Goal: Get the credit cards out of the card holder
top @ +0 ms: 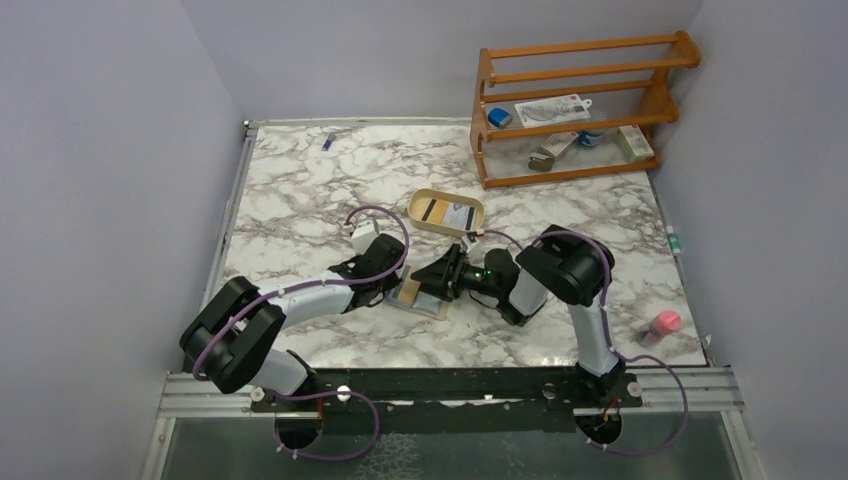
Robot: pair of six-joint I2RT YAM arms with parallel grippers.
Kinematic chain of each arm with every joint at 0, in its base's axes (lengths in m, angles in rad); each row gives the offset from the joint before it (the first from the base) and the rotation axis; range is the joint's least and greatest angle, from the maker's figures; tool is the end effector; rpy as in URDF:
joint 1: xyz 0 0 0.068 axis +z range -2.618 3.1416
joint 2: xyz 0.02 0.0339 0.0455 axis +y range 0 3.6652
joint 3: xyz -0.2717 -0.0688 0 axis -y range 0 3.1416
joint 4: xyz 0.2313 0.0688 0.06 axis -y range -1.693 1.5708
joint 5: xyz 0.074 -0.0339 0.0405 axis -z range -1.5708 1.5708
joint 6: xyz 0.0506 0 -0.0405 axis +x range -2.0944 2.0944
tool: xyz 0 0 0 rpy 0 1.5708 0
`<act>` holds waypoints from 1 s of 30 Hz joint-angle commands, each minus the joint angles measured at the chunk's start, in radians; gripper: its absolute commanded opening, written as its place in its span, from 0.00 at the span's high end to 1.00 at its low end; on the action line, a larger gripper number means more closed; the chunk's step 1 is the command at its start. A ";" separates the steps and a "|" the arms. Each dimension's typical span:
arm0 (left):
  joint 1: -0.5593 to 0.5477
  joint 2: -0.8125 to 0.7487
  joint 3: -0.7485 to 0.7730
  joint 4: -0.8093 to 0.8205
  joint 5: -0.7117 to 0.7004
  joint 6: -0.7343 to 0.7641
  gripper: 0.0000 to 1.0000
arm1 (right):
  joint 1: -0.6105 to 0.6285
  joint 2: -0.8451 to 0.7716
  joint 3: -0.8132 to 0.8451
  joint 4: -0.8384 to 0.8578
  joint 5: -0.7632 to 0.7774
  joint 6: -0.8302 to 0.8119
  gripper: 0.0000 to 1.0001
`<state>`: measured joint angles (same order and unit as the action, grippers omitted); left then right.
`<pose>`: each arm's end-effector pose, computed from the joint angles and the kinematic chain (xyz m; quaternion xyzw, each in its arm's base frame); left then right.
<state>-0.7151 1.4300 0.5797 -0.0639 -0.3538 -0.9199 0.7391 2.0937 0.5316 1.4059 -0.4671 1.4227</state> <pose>0.2031 -0.1531 0.1521 -0.1517 0.9211 -0.1176 0.3386 0.2326 0.2428 0.0996 0.1062 0.7471 0.6406 0.1422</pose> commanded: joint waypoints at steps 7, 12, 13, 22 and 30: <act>-0.032 0.072 -0.060 -0.123 0.138 -0.022 0.77 | 0.059 0.024 0.106 0.295 -0.056 0.036 0.38; -0.035 0.055 -0.066 -0.123 0.135 -0.035 0.77 | 0.079 -0.021 0.123 0.183 0.007 -0.005 0.38; -0.034 0.053 -0.069 -0.123 0.135 -0.038 0.77 | 0.081 -0.029 0.125 0.156 0.021 -0.006 0.38; -0.034 0.029 -0.094 -0.131 0.116 -0.058 0.77 | 0.083 -0.113 0.037 0.011 0.103 -0.052 0.38; -0.022 -0.025 -0.149 -0.141 0.071 -0.196 0.80 | 0.112 -0.169 -0.090 0.003 0.215 0.041 0.38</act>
<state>-0.7353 1.3998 0.5285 -0.0044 -0.3443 -1.0210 0.8280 1.9823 0.4828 1.4101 -0.3630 1.4242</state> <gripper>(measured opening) 0.195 0.622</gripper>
